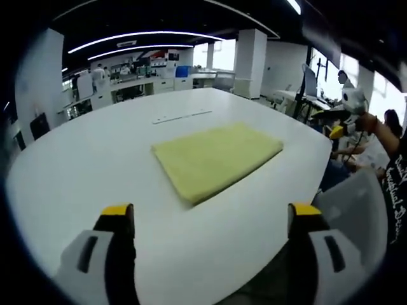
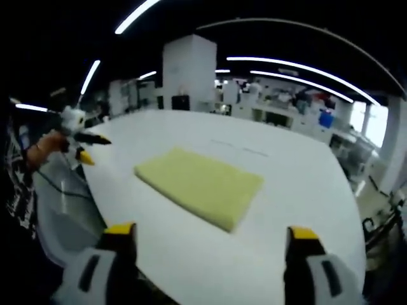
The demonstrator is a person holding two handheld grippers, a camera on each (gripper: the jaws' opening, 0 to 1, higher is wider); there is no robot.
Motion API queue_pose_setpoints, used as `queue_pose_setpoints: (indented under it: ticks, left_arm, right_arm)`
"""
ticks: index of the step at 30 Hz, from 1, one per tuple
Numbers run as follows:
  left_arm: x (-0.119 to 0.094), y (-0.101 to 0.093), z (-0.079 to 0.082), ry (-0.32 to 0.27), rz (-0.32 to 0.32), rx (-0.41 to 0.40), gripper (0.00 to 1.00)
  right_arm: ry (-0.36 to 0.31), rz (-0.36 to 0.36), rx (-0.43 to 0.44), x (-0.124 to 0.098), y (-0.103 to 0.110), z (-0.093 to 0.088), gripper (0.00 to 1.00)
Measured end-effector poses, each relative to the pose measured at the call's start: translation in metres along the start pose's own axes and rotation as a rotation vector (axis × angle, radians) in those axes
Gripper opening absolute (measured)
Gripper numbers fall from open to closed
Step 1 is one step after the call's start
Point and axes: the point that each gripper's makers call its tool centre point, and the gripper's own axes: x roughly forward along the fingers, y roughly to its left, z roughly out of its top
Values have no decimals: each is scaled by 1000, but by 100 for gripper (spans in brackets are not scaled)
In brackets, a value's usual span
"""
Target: Fold the garment on the visible template until the final outline fits inside the template.
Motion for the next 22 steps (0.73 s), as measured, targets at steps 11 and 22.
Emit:
queue_pose_setpoints:
  ticks: [11, 22]
  left_arm:
    - [-7, 5, 3, -36, 24, -31, 97]
    - [-5, 5, 1, -35, 13, -44, 96]
  right_arm:
    - [-6, 18, -2, 8, 1, 6, 97]
    - [12, 26, -7, 14, 3, 5, 97]
